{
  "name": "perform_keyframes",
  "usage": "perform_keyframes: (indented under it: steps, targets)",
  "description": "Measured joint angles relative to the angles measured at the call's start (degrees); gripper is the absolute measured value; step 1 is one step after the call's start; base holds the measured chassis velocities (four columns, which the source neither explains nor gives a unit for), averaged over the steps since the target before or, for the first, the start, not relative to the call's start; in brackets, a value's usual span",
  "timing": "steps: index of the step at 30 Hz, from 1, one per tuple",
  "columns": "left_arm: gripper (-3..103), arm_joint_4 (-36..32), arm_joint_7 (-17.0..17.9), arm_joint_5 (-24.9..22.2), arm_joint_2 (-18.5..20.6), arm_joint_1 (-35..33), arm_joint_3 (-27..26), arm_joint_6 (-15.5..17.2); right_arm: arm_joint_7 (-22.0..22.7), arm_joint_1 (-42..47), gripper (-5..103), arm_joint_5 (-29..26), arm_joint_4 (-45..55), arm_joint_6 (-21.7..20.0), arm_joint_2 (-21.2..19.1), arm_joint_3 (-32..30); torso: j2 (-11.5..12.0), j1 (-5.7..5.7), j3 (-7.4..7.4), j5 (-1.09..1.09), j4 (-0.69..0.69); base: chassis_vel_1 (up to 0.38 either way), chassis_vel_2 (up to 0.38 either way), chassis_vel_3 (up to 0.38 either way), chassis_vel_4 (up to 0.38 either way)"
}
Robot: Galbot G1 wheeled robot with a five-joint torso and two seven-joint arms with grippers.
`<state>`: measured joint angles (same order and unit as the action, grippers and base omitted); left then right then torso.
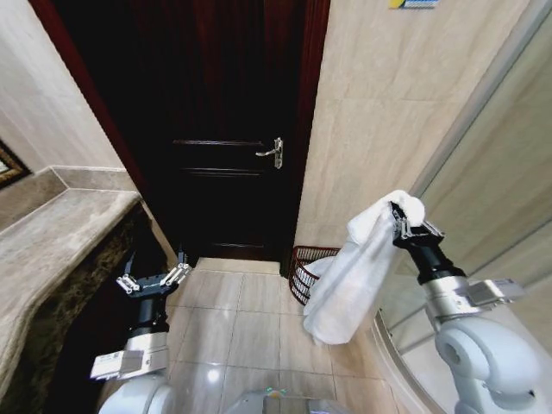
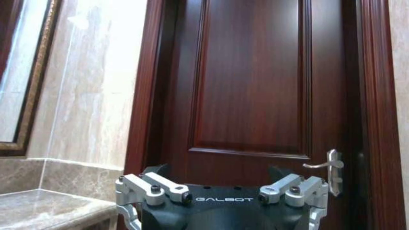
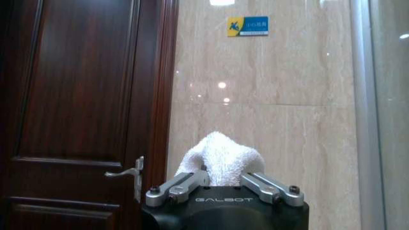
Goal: Discard the used towel into the hamper.
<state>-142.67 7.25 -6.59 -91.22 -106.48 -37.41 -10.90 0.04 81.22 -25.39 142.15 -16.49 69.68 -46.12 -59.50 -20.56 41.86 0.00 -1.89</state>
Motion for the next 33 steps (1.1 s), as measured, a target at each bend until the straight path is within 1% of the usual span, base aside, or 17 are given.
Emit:
perform_keyframes:
  steps: [7,15,18,19,21,22,23,24,27,28,30,32,33]
  targets:
    - [100,0.19,0.07,-0.05,-0.1,0.06,0.05,-0.08,0.04,-0.03,4,-0.12,0.38,-0.01,0.02,0.49,0.04,0.01,-0.02,0.0,0.0,-0.096,0.1,0.104,-0.095]
    - [100,0.96,0.32,-1.15,0.23,0.31,-0.43,-0.11,1.69,-2.53,4,-0.58,-0.53,-0.94,-0.45,2.67,0.05,0.04,-0.04,0.0,0.01,-0.03,0.023,0.034,-0.031]
    - [100,1.13,0.69,-1.57,-0.02,0.27,-0.84,-0.16,4.39,-10.08,4,-3.54,-3.33,-3.34,-3.81,5.25,0.06,0.06,-0.05,0.02,0.01,0.0,0.0,0.0,0.0]
    - [100,1.13,0.69,-1.57,-0.02,0.27,-0.84,-0.16,4.39,-10.08,4,-3.54,-3.33,-3.34,-3.81,5.25,0.06,0.06,-0.05,0.02,0.01,0.0,0.0,0.0,0.0]
    - [100,0.58,0.69,-1.47,-0.63,-0.41,-1.07,-0.81,6.73,-17.42,4,-7.03,-5.49,-4.76,-6.96,7.26,0.06,0.06,-0.05,0.01,0.0,0.0,0.0,0.0,0.0]
    - [100,0.4,0.66,-1.29,-0.78,-0.78,-1.15,-1.17,7.36,-19.56,4,-8.01,-6.25,-5.09,-7.86,7.9,0.07,0.06,-0.05,-0.01,-0.02,0.0,0.0,0.0,0.0]
    - [100,0.14,0.6,-0.87,-0.87,-1.52,-1.27,-1.78,8.3,-23.48,4,-9.76,-7.88,-5.75,-9.34,9.18,0.08,0.05,-0.04,0.01,-0.01,0.0,0.0,0.0,0.0]
    - [100,0.14,0.6,-0.87,-0.87,-1.52,-1.27,-1.78,8.3,-23.48,4,-9.76,-7.88,-5.75,-9.34,9.18,0.08,0.05,-0.04,0.01,-0.01,0.0,0.0,0.0,0.0]
    - [100,-0.48,0.7,0.47,-0.94,-4.03,-1.56,-3.65,9.35,-34.44,4,-12.12,-13.69,-6.3,-12.51,12.37,0.09,0.04,-0.04,0.04,-0.01,0.0,0.0,0.0,0.0]
    - [100,-0.48,0.7,0.47,-0.94,-4.03,-1.56,-3.65,9.35,-34.44,4,-12.12,-13.69,-6.3,-12.51,12.37,0.09,0.04,-0.04,0.04,-0.01,0.0,0.0,0.0,0.0]
    - [100,-0.52,0.92,1.08,-0.95,-4.88,-1.86,-4.23,9.53,-41.29,4,-13.12,-17.39,-6.68,-14.14,14.11,0.09,0.04,-0.04,-0.01,-0.01,0.0,0.0,0.0,0.0]
    - [100,-0.53,0.94,1.29,-0.95,-4.88,-1.95,-4.3,9.89,-46.96,4,-13.8,-20.83,-7.48,-15.27,15.42,0.09,0.04,-0.04,0.0,-0.01,0.0,0.0,0.0,0.0]
    - [100,-0.53,0.94,1.29,-0.95,-4.88,-1.95,-4.3,9.89,-46.96,4,-13.8,-20.83,-7.48,-15.27,15.42,0.09,0.04,-0.04,0.0,-0.01,0.0,0.0,0.0,0.0]
